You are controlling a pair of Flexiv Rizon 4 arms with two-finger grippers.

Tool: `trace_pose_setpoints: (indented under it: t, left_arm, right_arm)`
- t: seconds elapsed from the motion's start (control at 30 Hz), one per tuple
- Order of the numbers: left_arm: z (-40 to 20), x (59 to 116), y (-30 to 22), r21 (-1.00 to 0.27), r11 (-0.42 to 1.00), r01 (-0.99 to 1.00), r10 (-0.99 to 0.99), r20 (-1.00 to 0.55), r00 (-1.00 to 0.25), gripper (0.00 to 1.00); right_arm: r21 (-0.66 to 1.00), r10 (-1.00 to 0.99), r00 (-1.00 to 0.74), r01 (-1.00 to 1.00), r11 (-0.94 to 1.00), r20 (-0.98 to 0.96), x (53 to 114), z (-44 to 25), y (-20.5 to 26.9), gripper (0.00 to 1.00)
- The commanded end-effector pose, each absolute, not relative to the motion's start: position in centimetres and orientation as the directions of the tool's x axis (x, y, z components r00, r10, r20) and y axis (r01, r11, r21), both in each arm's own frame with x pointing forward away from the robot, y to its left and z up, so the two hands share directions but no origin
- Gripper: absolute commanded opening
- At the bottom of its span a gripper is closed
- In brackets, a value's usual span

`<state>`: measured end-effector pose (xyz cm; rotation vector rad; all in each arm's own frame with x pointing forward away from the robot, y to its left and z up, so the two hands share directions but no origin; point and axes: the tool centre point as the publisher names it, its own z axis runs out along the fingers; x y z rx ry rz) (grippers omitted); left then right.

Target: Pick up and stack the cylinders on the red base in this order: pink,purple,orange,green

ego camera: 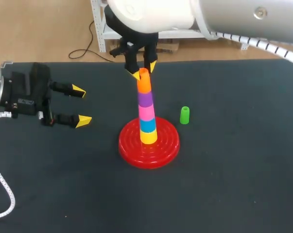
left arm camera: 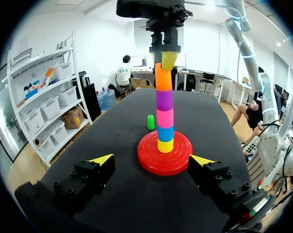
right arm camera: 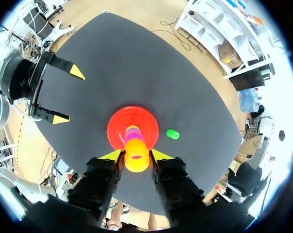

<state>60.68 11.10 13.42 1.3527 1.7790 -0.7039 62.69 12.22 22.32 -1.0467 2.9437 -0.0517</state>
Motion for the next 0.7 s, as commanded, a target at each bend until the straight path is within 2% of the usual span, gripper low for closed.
trace_pose_setpoints:
  t: [0.03, 0.37, 0.7]
  left_arm:
    - [13.3, 60.6, 11.2, 0.03, 0.282, 0.959, 0.525, -0.842, -0.128, 1.0]
    - [13.3, 60.6, 11.2, 0.03, 0.282, 0.959, 0.525, -0.842, -0.128, 1.0]
    - [13.3, 60.6, 11.2, 0.03, 0.282, 0.959, 0.525, -0.842, -0.128, 1.0]
  right_arm:
    - [-0.021, -0.632, -0.773, -0.632, 0.775, -0.062, 62.1, 23.3, 11.1, 1.0]
    - [0.002, -0.525, -0.834, -0.533, 0.846, -0.17, 64.5, 27.5, 8.9, 1.0]
    - [-0.088, -0.37, -0.927, -0.364, 0.927, -0.066, 68.4, 22.3, 5.2, 1.0]
